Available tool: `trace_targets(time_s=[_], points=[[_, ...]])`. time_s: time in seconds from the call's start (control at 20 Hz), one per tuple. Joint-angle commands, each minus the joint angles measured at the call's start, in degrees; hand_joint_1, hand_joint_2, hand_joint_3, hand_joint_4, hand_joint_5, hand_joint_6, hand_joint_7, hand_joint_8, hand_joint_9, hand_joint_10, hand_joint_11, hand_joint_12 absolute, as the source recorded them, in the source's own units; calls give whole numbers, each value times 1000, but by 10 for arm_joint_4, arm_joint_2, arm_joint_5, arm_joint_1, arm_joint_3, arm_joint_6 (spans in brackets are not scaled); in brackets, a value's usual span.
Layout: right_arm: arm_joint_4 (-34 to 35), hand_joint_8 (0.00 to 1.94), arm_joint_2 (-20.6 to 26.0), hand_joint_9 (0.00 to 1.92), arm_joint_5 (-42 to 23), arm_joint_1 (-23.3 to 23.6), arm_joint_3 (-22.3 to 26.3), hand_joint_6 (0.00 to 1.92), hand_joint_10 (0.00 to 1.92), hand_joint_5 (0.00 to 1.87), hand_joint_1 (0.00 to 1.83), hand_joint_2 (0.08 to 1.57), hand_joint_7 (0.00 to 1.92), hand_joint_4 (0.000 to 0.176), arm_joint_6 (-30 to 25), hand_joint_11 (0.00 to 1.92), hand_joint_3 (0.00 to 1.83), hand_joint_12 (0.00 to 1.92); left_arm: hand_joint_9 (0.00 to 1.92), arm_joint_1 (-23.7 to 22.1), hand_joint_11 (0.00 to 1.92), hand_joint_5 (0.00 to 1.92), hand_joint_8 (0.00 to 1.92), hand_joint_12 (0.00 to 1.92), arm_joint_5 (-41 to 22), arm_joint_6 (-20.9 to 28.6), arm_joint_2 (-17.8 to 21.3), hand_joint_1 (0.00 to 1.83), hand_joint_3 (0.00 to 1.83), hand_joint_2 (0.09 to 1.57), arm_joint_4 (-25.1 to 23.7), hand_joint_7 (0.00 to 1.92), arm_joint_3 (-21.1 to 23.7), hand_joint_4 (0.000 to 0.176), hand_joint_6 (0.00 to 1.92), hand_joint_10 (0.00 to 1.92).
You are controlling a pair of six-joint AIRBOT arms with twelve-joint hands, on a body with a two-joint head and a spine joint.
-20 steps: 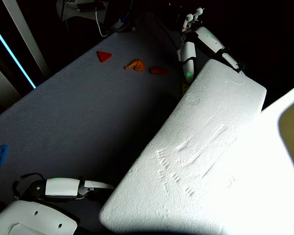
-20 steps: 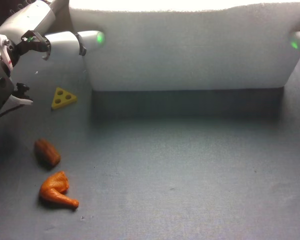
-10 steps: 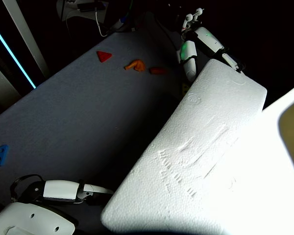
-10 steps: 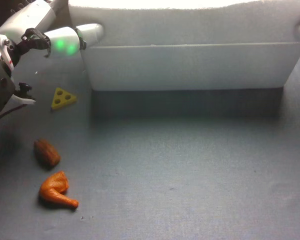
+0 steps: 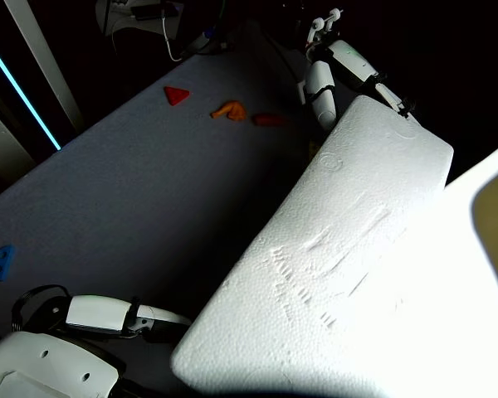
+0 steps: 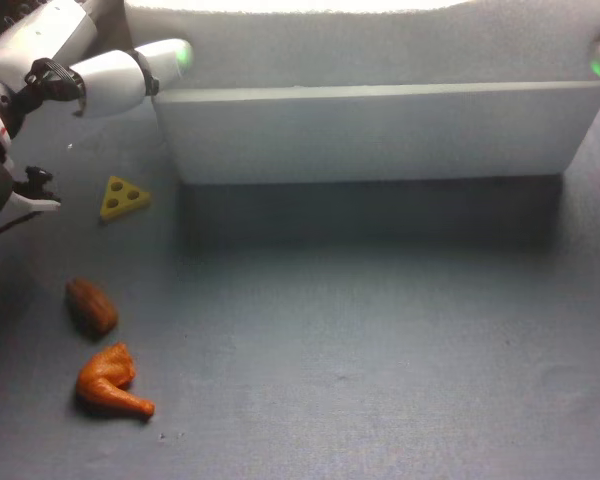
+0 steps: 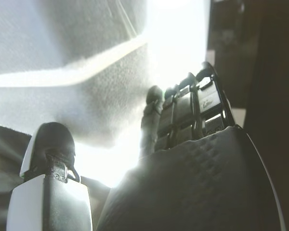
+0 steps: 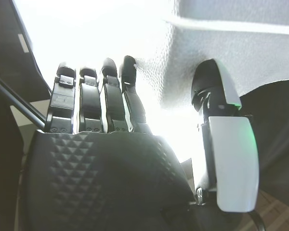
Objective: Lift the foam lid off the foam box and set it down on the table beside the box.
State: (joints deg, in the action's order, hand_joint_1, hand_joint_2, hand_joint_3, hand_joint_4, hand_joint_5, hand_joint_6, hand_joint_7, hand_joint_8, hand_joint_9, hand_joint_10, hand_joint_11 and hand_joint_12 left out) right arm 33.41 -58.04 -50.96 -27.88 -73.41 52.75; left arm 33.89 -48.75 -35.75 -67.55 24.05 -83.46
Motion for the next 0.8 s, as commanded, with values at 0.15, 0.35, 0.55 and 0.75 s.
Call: trace_targets(time_s=[0.15, 0.35, 0.55, 0.75], points=[[-63, 53, 21, 0, -104, 7, 25, 888, 654, 52, 512, 1225, 281, 0, -9, 0, 1, 1356, 0, 0, 0, 77, 0, 0, -125, 7, 23, 212, 0, 1095, -36, 0, 21, 6, 1, 0], [-74, 3, 32, 0, -116, 7, 41, 616, 348, 35, 501, 1209, 165, 0, -9, 0, 0, 1188, 0, 4, 0, 81, 0, 0, -147, 6, 37, 255, 0, 1081, -48, 0, 40, 24, 2, 0], [-87, 35, 45, 0, -127, 3, 58, 612, 699, 15, 519, 1179, 247, 0, -9, 0, 0, 1547, 0, 17, 0, 65, 0, 0, -168, 6, 54, 250, 0, 1102, -55, 0, 61, 16, 0, 0], [-99, 42, 65, 0, -149, -13, 84, 728, 703, 0, 567, 1191, 254, 0, -9, 0, 3, 1656, 0, 33, 34, 61, 0, 19, -198, 2, 78, 219, 0, 1087, -68, 0, 91, 14, 1, 0]])
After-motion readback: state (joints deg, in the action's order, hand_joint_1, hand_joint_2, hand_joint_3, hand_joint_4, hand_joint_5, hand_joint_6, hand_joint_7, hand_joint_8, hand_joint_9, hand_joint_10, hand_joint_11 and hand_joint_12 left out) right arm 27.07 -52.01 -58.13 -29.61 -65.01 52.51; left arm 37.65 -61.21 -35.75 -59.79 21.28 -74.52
